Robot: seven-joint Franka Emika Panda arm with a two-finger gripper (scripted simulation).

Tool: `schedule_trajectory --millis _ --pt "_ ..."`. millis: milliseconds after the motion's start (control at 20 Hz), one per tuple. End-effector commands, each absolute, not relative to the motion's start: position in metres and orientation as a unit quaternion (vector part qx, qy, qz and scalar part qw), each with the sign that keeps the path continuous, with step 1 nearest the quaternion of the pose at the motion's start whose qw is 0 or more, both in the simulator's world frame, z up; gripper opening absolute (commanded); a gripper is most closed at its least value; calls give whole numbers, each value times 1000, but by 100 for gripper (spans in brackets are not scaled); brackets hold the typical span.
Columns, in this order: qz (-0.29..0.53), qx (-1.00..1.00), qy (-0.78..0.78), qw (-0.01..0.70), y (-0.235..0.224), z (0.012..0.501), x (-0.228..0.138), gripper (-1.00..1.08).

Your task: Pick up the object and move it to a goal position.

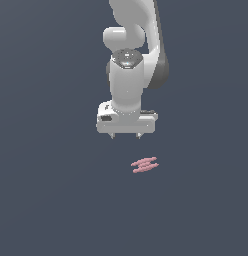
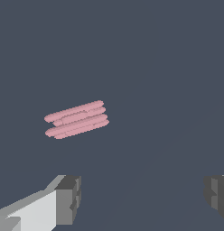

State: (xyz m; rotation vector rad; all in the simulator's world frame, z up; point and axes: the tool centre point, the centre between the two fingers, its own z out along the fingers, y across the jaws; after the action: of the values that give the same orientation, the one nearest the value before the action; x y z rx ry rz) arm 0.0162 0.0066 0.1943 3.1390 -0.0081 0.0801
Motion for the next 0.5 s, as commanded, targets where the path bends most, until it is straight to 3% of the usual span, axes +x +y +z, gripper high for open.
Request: schedule_trajectory --millis 0,450 --pt "25 1000 -3 1 7 194 16 100" --pt "11 1000 -13 5 -3 178 9 100"
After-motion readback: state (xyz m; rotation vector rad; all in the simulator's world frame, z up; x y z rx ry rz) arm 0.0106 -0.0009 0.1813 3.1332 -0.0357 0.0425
